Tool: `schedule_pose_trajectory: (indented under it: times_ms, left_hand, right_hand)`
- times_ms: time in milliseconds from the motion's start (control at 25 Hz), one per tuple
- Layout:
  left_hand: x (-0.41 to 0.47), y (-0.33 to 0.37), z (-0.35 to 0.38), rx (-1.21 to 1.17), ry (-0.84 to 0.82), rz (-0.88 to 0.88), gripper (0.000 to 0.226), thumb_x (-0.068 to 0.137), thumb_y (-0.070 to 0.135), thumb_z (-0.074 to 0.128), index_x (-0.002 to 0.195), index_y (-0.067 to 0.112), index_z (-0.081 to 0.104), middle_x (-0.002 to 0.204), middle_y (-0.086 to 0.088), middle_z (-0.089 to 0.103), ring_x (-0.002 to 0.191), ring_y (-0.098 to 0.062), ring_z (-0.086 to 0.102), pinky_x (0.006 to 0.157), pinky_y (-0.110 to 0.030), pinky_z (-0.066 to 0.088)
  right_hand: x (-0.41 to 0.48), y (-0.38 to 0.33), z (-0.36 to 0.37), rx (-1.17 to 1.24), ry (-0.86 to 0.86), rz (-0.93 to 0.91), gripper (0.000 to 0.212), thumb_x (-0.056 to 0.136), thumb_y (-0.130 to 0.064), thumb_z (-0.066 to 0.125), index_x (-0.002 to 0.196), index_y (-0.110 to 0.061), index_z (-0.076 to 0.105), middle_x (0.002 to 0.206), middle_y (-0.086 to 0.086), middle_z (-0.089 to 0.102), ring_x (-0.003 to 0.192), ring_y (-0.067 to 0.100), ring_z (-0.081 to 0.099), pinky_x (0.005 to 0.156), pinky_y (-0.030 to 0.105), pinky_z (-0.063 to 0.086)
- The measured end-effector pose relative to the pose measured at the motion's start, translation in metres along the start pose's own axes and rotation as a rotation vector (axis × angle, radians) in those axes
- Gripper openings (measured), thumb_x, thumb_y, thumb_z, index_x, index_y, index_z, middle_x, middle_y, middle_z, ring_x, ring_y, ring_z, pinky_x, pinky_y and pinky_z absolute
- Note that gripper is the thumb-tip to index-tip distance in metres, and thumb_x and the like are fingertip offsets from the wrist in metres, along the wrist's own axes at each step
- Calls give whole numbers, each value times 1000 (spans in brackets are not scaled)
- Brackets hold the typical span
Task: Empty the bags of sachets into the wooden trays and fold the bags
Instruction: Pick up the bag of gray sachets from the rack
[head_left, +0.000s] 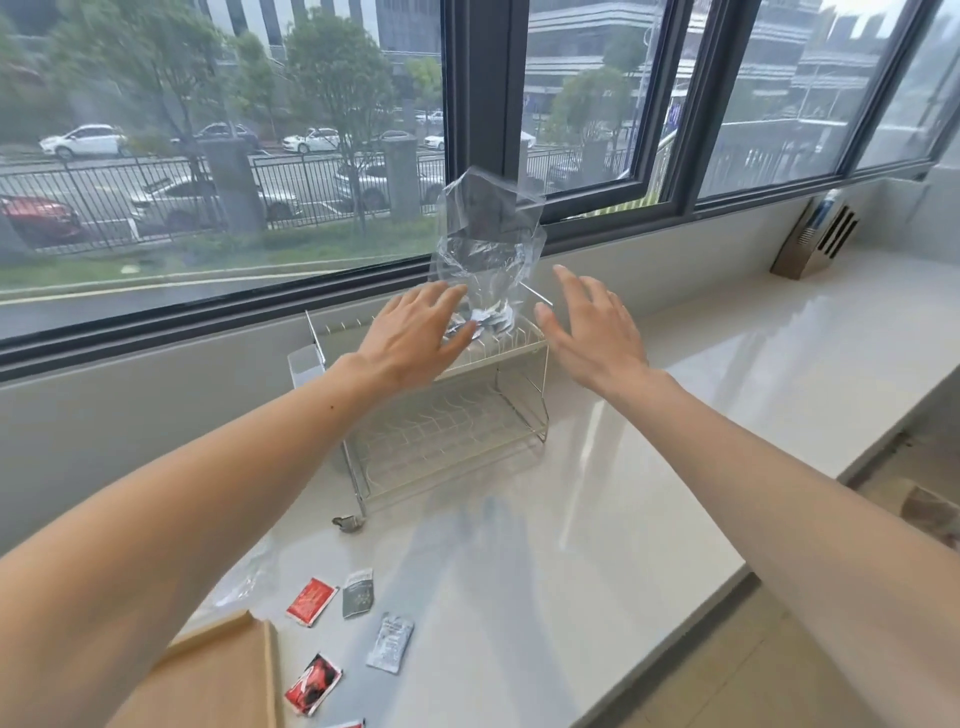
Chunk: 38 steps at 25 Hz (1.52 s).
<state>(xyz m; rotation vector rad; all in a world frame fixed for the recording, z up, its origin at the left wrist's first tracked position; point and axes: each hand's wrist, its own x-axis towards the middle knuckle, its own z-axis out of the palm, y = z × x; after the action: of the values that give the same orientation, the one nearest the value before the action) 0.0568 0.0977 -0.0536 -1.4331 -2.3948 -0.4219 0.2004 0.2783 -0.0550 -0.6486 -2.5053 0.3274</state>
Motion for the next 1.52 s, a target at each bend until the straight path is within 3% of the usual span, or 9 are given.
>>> schedule_pose_trajectory:
  times_ms: [240,480,680,800,960,1040,1160,1400,1520]
  left_hand:
    - [105,-34,31,-19,7,39,60,99,46,43,149,14,32,149,-11,43,135,-29,43,110,-43,37]
    - [195,-60,77,22,-145,150,76,96,49,50,154,11,19,155,-15,33,141,-32,34,113,-44,34]
    - [229,-81,103,20,-144,165,77,95,46,54,153,11,19,144,-16,45,129,-33,45,105,-43,39]
    - [239,-88,109,24,-150,157,73,94,44,57,150,11,25,122,-16,58,108,-34,58,92,-42,45]
    - [238,-92,108,-19,-131,204,27,95,36,60,109,13,65,101,-3,53,82,-26,57,67,-34,41]
    - [233,-90,104,-65,-98,217,20,96,29,59,91,10,65,94,-1,51,77,-26,56,64,-33,38]
    - [226,-89,84,-100,-10,210,20,97,22,57,86,6,60,91,-6,60,76,-30,59,63,-39,46]
    - [213,-70,23,-127,134,194,18,95,16,61,81,4,63,82,-8,68,71,-25,63,65,-38,53]
    - [199,-57,-5,-173,201,181,14,93,17,65,85,6,67,84,-6,72,75,-21,68,75,-39,57]
  right_hand:
    - [86,10,21,143,-50,141,66,99,-50,39,155,-23,16,157,10,30,141,29,33,106,49,34]
    - [181,31,54,312,-16,295,73,98,-45,49,154,-11,17,155,15,32,142,28,30,111,39,28]
    - [226,45,84,417,13,356,58,93,-50,54,142,-21,41,127,12,59,120,27,52,98,32,39]
    - [240,45,96,435,74,341,31,91,-45,55,113,-25,62,93,3,70,92,27,67,88,46,55]
    - [241,32,95,405,96,297,25,95,-26,51,83,-16,70,69,-5,62,76,30,69,74,51,57]
    - [239,29,92,385,106,272,27,95,-24,50,81,-13,70,71,-1,64,76,33,68,74,52,56]
    - [236,21,80,449,142,259,28,95,-23,49,75,-12,67,69,2,70,71,29,69,69,52,57]
    - [218,-3,28,665,232,192,29,102,-16,47,89,3,65,76,11,66,47,9,59,41,22,51]
    - [210,-13,3,693,258,124,27,102,-16,47,92,2,65,82,11,67,52,4,61,43,15,49]
